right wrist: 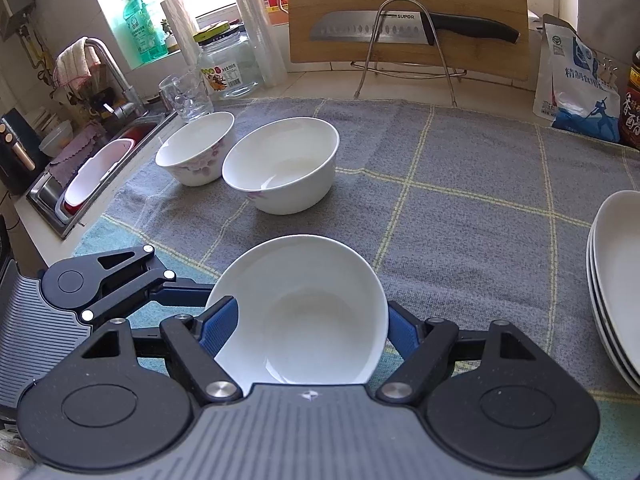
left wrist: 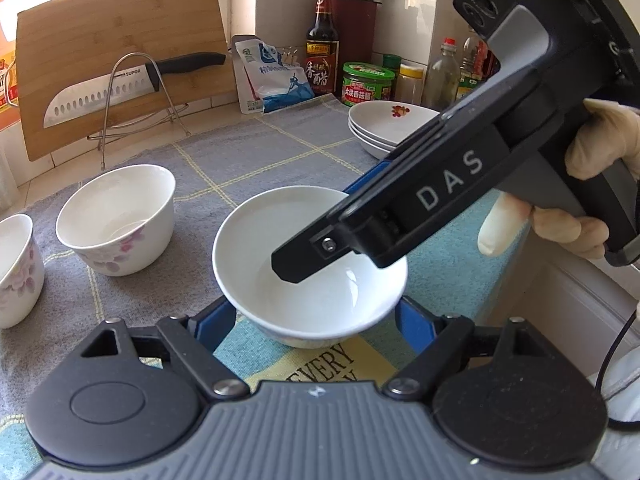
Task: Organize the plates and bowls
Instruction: 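Carry the bowl with the right tool toward the other plain white bowl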
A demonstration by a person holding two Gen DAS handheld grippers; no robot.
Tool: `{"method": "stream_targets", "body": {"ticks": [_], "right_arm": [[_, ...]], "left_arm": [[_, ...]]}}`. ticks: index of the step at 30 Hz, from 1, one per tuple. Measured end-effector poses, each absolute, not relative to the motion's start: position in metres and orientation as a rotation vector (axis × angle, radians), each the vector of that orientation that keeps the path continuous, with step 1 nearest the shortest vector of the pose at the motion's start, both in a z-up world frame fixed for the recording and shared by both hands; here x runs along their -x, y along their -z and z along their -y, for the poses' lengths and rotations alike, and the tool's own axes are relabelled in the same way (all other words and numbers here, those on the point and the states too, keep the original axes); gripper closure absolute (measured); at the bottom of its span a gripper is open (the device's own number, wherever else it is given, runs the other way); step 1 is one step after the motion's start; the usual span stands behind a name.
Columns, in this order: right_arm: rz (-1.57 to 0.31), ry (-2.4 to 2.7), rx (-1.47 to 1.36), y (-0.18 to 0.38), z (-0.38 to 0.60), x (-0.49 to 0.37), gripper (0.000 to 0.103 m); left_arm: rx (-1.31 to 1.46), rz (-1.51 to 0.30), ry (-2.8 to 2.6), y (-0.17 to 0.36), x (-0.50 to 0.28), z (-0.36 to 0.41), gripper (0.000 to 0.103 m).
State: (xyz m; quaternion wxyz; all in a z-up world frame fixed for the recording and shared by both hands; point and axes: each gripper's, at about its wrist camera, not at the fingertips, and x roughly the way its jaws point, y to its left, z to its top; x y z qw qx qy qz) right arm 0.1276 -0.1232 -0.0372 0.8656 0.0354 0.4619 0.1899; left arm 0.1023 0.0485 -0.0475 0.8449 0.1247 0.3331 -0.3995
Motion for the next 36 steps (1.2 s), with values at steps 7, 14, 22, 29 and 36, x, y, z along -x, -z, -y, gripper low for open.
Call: {"method": "stream_targets", "body": {"ticks": [7,14,22,29,36], "right_arm": [[-0.977,-0.388,-0.068,0.039,0.124,-0.130,0.020],[-0.979,-0.392,-0.087,0.042,0.124,-0.132,0.009],[-0.940,-0.400,-0.062,0.038,0.117,-0.136,0.000],[-0.910,-0.398,-0.014,0.029,0.112,-0.141,0.000],[-0.864,-0.389,0.047,0.018,0.106,-0.159,0.000]], "left_arm": [[-0.262,-0.711,0.852,0.049,-0.107,-0.047,0.017],[-0.247,-0.707,0.853,0.048,-0.108,-0.048,0.016],[-0.261,-0.686,0.830,0.044,-0.107,-0.054,0.007],[-0.250,-0.691,0.764,0.034,-0.106,-0.084,0.006],[-0.247,-0.640,0.590,0.036,-0.130,-0.106,0.003]]}}
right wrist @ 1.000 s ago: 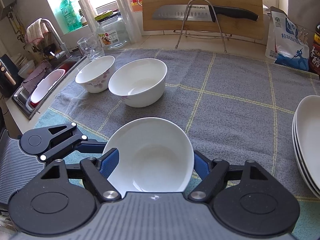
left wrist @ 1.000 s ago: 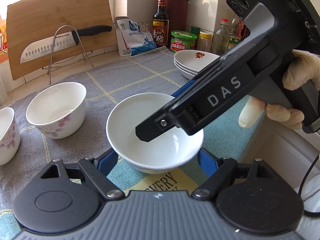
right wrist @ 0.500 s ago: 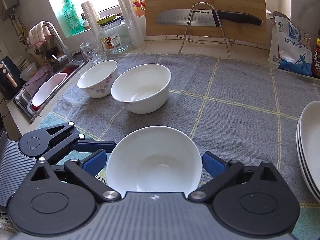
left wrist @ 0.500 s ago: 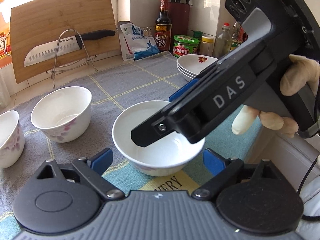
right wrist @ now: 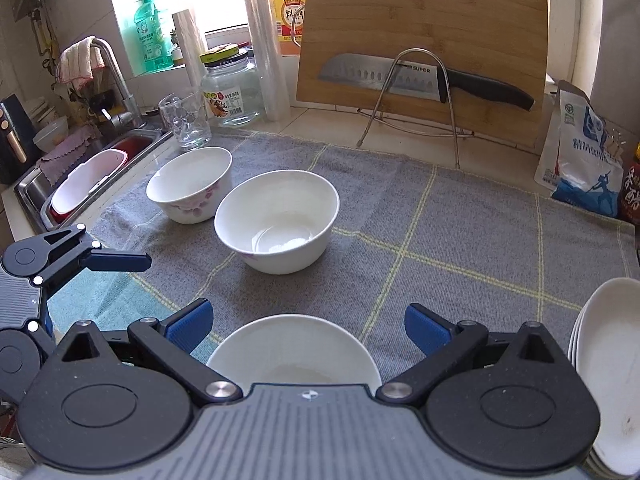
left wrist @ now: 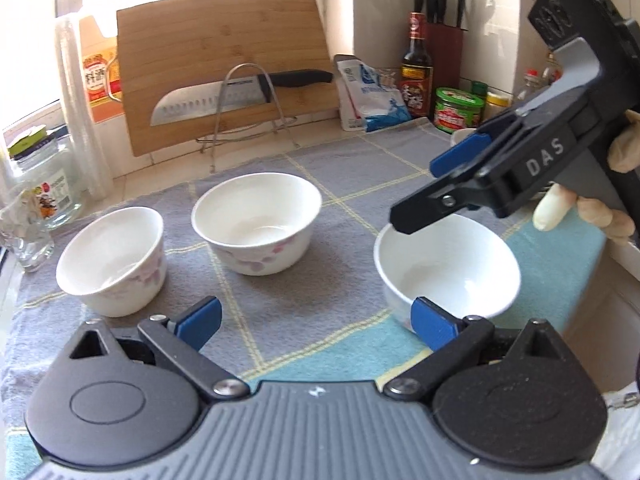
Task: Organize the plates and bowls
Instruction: 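Carry the bowl with the right tool toward the other plain white bowl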
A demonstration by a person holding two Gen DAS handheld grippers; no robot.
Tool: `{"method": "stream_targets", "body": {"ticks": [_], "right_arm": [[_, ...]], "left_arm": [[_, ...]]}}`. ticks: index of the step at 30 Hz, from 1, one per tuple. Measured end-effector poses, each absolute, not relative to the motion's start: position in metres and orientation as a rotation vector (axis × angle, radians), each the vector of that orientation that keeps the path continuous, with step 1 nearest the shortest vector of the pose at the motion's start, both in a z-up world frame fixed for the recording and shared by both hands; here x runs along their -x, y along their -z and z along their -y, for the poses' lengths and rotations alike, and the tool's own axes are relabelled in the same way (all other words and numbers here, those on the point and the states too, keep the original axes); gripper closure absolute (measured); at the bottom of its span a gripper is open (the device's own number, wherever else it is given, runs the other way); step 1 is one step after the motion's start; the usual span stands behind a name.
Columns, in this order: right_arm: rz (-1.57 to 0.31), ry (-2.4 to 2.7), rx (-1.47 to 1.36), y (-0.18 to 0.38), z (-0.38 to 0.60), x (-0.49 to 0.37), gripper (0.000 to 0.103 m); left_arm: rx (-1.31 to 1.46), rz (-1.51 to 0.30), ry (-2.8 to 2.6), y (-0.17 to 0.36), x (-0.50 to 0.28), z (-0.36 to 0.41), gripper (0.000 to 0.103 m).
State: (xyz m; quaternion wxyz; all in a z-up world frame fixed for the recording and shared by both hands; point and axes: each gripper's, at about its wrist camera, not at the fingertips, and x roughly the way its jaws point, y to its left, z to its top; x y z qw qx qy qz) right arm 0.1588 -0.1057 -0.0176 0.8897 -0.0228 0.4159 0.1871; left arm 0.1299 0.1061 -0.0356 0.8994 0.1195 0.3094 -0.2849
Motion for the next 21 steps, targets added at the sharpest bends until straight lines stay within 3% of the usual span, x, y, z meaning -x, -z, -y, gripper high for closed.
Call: {"method": "stream_targets", "body": {"ticks": [21], "right_arm": [[-0.878,-0.463,0.156,0.027,0.077,-0.224,0.000]], "left_arm": [[-0.199,-0.597,0.511,0.069,-0.197,-0.088,0.004]]}}
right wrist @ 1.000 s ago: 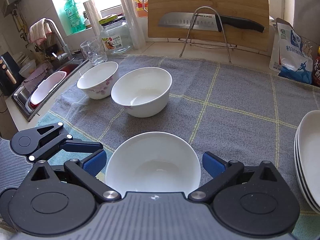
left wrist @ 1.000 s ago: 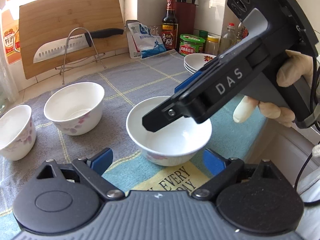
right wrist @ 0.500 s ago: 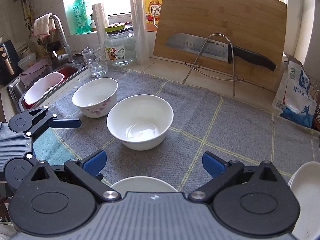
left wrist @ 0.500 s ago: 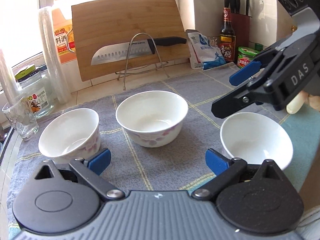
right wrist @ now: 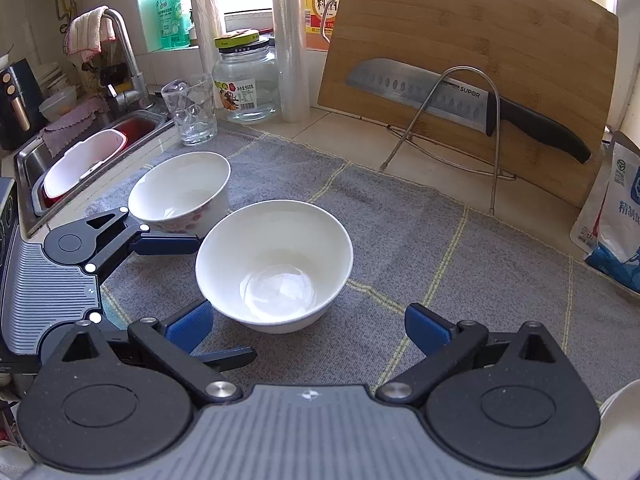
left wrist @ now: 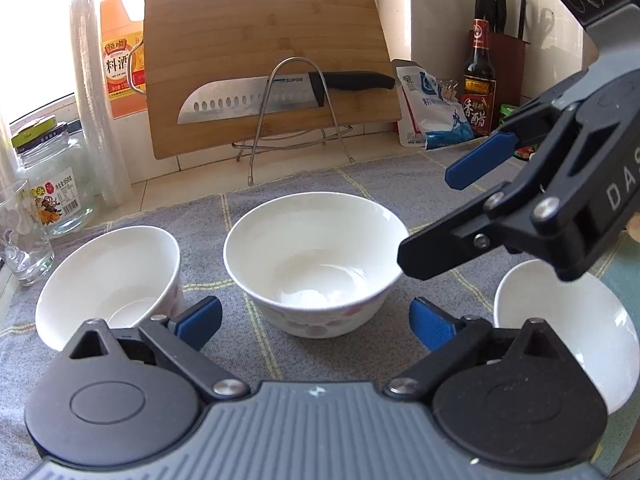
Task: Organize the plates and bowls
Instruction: 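Carry the bowl with the right tool toward the other plain white bowl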
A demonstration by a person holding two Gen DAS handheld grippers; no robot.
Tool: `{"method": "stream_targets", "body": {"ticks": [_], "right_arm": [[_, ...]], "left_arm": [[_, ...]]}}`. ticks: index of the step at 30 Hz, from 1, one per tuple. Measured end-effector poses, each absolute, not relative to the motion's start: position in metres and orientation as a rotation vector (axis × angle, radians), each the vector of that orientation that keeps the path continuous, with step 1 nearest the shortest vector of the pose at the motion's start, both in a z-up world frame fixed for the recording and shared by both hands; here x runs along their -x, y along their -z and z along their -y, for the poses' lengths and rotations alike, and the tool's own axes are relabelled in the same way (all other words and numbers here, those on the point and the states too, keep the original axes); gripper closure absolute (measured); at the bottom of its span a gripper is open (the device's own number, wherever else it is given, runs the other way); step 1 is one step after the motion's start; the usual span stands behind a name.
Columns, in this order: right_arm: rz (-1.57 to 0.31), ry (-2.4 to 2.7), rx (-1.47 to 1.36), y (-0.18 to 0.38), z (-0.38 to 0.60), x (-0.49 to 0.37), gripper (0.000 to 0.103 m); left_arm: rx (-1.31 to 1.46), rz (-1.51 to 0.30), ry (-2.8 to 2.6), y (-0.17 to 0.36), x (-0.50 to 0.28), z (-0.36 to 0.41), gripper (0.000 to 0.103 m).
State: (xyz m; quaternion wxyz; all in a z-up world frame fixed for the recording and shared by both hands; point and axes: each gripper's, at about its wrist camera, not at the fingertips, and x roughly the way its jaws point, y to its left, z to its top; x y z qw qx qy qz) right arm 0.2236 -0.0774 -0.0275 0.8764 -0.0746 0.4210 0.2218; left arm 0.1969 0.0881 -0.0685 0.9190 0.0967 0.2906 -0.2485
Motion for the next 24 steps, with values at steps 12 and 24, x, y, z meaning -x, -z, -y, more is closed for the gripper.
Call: {"method": "stream_targets", "body": {"ticks": [12,24], "right_arm": [[-0.905,-0.531,0.162,0.037,0.066,-0.263,0.005],[-0.957,-0.577,0.108,0.049,0.061,-0.288,0.022]], "left_arm": [[-0.192,-0.608,0.517,0.072,-0.205,-0.084,0.013],[-0.182,-0.612,0.531,0.072,-0.208,-0.085,0.018]]}}
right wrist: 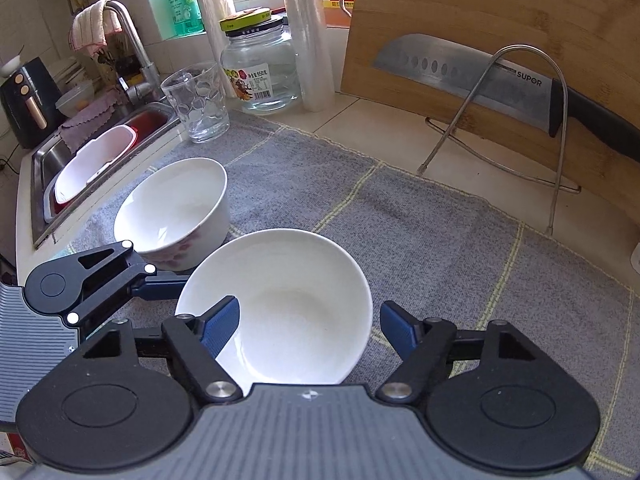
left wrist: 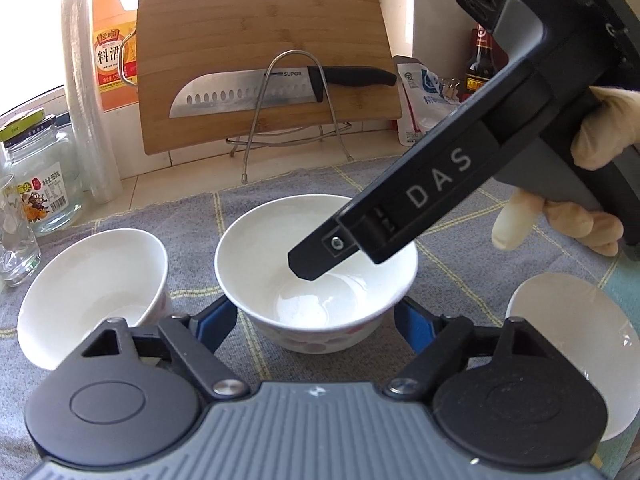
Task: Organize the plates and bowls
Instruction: 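Carry the bowl with the right tool toward the other plain white bowl, then lower the held bowl into the other plain white bowl with the right tool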
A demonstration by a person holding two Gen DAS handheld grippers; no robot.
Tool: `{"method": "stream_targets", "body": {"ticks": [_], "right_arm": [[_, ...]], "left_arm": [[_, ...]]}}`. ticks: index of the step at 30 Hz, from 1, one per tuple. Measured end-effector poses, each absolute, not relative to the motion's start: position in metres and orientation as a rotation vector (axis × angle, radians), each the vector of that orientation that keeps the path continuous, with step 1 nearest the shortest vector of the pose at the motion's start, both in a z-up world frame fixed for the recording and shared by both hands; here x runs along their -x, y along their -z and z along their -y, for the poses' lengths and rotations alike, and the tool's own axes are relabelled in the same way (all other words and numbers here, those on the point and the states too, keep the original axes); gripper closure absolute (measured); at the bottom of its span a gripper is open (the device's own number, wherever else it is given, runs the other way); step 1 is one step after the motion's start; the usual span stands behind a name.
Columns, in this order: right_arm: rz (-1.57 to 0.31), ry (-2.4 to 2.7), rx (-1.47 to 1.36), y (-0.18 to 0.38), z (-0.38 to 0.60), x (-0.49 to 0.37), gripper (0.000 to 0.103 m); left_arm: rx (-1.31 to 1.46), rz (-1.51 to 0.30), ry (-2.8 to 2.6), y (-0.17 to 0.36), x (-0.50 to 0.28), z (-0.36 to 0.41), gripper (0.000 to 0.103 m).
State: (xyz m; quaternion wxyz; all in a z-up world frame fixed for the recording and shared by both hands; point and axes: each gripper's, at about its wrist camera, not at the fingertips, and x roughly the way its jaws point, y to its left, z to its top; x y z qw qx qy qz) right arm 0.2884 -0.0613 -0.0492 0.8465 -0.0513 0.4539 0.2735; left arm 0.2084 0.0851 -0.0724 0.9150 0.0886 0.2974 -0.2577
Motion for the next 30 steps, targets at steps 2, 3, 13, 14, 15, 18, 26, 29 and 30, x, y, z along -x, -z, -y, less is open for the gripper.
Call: {"method": "stream_targets", "body": {"ticks": [2,3,13,14,15,18,26,29,30], "right_arm": [[-0.960,-0.582,0.103,0.050,0.060,-0.291,0.023],[-0.963,-0.584,0.100,0.050,0.059,-0.292,0.023],[-0.980,-0.593,0.064,0.052,0.057,-0.302,0.027],[-0.982,-0.592,0.066,0.052,0.057,-0.302,0.027],[-0.984,-0.591,0.064,0.052,0.057,-0.302,0.027],[-0.994,-0.579,0.041,0.050,0.059,-0.302,0.026],[-0.981,-0.590,0.007,0.032,0.061,-0.288,0.026],[-0.979,-0.589,0.005,0.024,0.063,-0.279,0.026],[-0.980,-0.588,0.001,0.022,0.064,-0.276,0.026]], "left_arm": [[-0.183,-0.612,0.532,0.072,-0.209,-0.085,0.018],[-0.183,-0.612,0.533,0.072,-0.209,-0.085,0.018],[-0.184,-0.613,0.544,0.073,-0.211,-0.086,0.018],[-0.185,-0.614,0.545,0.073,-0.211,-0.086,0.018],[-0.187,-0.616,0.545,0.073,-0.211,-0.086,0.018],[-0.191,-0.611,0.556,0.072,-0.210,-0.087,0.018],[-0.215,-0.616,0.564,0.061,-0.199,-0.086,0.018],[-0.215,-0.617,0.576,0.055,-0.191,-0.086,0.018],[-0.216,-0.617,0.579,0.053,-0.188,-0.085,0.018]]}}
